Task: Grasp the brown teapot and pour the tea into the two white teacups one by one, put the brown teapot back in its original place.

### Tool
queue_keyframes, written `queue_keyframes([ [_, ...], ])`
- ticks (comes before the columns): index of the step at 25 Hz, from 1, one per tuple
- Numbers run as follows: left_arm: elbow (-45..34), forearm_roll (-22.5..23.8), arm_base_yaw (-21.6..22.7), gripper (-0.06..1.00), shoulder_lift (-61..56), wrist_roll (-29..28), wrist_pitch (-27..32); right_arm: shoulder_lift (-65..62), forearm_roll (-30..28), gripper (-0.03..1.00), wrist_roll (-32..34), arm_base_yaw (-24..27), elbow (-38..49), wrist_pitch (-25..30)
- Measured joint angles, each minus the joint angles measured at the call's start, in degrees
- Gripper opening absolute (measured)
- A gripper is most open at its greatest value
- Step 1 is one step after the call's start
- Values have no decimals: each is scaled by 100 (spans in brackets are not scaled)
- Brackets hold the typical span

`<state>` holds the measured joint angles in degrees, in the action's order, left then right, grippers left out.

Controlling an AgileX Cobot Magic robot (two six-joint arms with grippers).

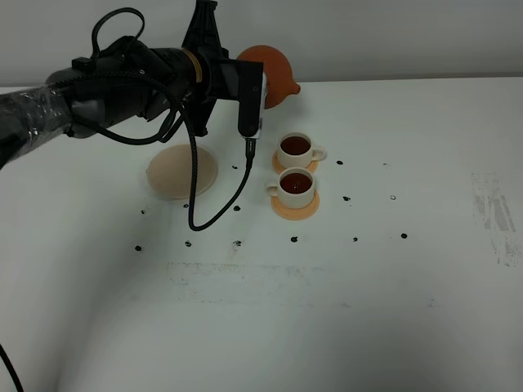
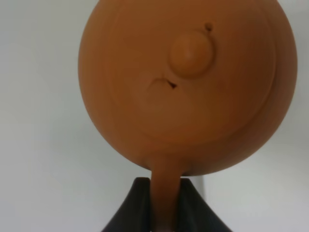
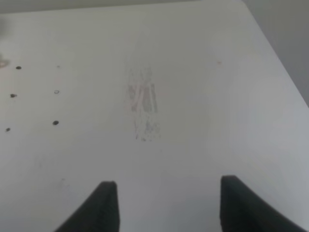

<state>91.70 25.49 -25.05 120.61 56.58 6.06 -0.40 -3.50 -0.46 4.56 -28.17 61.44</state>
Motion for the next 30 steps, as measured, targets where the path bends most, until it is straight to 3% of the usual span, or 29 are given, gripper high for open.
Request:
queue_keyframes([
  [7,-10,-1394,204,10,-343,-42,898,0,0,45,0,0,0,0],
  [11,-10,-2320,369,10,-388,-341,1278,0,0,45,0,0,0,0],
  [16,-8,-3069,549,10,-341,-841,1526,0,0,45,0,0,0,0],
  [21,429,-3423,605,10,7,-1377,2088,0,0,45,0,0,0,0],
  [30,1768,-3489,605,10,1067,-2696,3290,0,0,45,0,0,0,0],
])
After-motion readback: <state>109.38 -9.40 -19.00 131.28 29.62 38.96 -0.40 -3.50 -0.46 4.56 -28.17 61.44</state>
